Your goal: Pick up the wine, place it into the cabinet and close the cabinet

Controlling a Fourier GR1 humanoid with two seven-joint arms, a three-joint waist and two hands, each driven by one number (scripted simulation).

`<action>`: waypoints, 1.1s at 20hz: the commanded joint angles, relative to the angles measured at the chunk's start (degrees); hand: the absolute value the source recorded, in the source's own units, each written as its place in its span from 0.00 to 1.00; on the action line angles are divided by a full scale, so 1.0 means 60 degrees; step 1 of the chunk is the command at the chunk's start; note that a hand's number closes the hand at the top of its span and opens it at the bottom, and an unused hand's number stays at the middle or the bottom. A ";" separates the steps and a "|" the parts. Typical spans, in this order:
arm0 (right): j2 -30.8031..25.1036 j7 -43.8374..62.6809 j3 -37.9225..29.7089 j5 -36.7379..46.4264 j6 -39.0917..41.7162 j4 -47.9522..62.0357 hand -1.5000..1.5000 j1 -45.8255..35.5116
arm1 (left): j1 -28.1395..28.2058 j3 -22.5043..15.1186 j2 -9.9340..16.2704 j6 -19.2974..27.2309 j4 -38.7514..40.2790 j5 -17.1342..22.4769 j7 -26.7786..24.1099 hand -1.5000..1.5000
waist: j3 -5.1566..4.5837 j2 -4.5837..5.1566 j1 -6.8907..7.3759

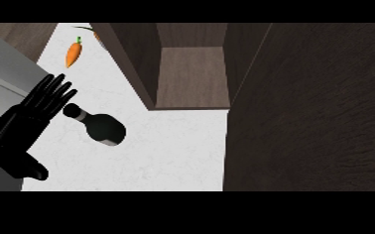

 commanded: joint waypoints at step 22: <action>0.0209 0.0601 -0.0351 -0.0737 0.0003 -0.1368 0.00 0.0176 | -0.1217 -0.0345 -0.0088 -0.0812 0.4539 -0.3305 -0.4146 0.00 | 0.0003 0.0002 0.0033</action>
